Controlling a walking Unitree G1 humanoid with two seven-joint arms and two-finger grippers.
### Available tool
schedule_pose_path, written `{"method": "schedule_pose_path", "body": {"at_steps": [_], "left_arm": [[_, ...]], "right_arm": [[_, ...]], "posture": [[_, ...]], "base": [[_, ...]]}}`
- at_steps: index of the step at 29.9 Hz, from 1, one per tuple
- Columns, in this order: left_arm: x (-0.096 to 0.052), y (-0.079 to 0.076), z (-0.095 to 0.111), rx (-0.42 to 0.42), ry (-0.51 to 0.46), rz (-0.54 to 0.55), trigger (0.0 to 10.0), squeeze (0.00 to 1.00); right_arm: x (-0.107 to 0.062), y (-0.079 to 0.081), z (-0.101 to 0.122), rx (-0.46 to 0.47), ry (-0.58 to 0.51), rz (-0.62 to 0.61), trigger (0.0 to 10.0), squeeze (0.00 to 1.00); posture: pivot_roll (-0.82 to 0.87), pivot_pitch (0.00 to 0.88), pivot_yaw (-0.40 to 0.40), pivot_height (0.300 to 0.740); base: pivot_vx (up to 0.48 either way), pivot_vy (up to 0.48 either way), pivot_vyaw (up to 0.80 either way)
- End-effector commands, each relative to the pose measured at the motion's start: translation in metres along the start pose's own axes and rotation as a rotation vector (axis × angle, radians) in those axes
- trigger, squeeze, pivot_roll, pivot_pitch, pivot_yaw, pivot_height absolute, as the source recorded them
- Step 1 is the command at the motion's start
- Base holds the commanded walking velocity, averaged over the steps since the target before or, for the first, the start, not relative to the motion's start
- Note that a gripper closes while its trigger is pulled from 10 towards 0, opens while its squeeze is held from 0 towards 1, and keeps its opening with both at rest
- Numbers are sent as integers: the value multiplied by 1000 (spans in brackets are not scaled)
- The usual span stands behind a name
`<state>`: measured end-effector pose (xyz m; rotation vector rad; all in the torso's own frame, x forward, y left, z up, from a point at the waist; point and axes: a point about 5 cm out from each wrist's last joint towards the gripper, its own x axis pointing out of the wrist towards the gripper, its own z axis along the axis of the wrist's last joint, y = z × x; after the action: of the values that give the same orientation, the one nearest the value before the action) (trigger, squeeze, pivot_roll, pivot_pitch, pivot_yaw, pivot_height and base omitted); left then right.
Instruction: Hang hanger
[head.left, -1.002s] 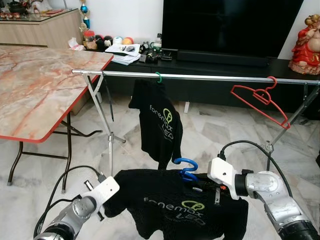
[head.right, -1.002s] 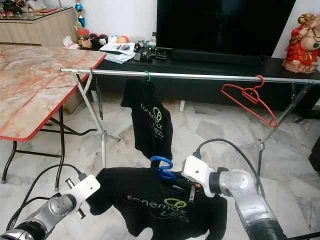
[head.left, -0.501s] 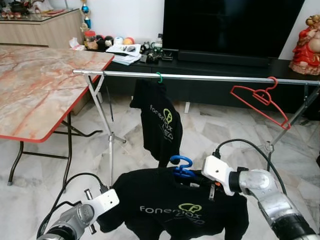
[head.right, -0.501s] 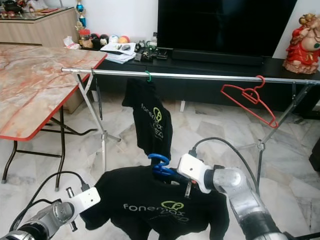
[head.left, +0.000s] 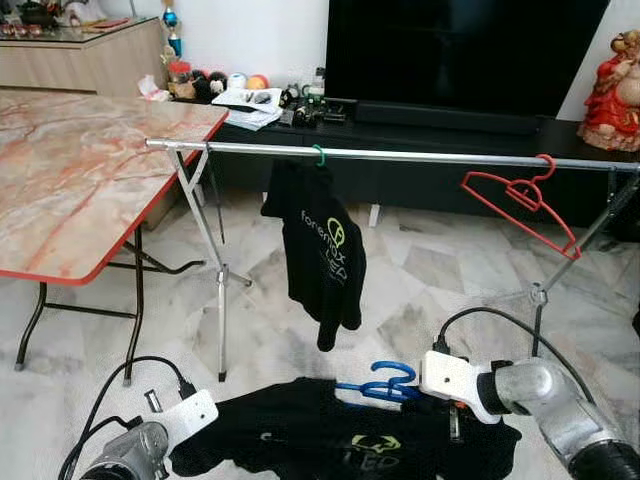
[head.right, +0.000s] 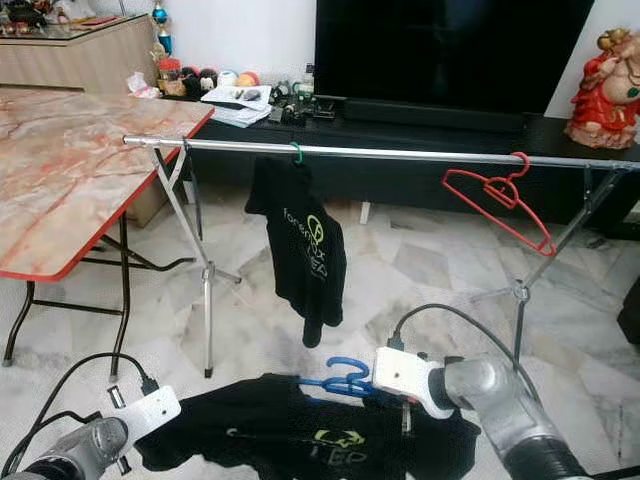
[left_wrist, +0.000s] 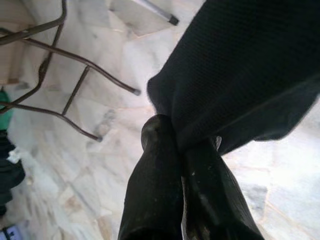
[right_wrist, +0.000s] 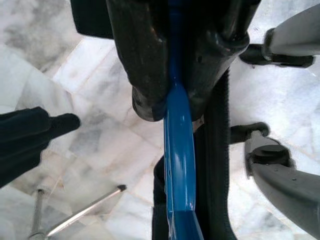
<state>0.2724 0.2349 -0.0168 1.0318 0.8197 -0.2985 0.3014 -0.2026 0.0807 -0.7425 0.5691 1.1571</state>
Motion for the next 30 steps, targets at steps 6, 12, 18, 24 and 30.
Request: {"method": "schedule_pose_path", "body": {"at_steps": [6, 12, 18, 24, 30], "left_arm": [[-5, -1, -42, 2, 169, -78, 0, 0], [-5, -17, -35, -12, 139, -207, 0, 0], [-7, -25, -32, -3, 141, -362, 0, 0], [-8, -31, -31, 5, 137, -441, 0, 0], [-7, -27, -29, -17, 135, -375, 0, 0]], "right_arm": [[-43, -52, -3, 117, -35, -453, 10000, 0], [-38, -56, 8, 176, -151, -509, 10000, 0], [-37, -62, 12, 248, -221, -587, 10000, 0], [-55, -79, 28, 474, -499, -662, 10000, 0], [-36, -60, 5, 269, -170, -540, 10000, 0]], "posture": [[57, 0, -18, 740], [62, 0, -15, 740], [67, 0, -15, 740], [65, 0, -12, 740], [66, 0, -18, 740]], "base": [[0, 0, 0], [0, 0, 0], [0, 0, 0], [0, 0, 0], [0, 0, 0]]}}
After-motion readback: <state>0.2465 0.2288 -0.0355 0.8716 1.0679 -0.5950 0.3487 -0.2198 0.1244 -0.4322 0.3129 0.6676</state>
